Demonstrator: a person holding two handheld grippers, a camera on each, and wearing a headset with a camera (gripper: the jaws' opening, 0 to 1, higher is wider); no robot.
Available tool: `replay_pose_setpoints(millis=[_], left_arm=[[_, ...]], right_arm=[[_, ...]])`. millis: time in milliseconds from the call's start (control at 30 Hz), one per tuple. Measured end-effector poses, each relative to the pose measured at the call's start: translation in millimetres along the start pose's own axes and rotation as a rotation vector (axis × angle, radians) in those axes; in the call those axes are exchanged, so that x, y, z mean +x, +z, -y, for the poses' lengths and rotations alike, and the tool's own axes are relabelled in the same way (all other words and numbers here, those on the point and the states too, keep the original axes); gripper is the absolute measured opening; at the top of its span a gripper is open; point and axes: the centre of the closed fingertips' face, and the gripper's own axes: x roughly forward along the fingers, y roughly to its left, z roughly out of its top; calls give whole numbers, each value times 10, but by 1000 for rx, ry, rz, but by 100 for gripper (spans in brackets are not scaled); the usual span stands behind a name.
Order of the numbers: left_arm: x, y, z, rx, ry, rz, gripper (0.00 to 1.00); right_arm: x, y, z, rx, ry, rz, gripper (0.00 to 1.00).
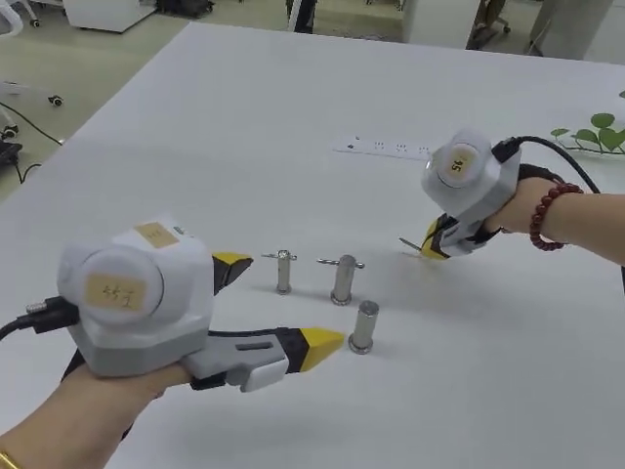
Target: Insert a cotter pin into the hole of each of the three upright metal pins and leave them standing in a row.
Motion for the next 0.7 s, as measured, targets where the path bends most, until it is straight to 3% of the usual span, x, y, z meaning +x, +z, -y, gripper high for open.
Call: replay_pose_setpoints(millis=[700], left_arm=[[134, 255, 9, -86, -51, 38, 58]], right_arm=[[-733, 496, -406, -187, -141, 192, 2]])
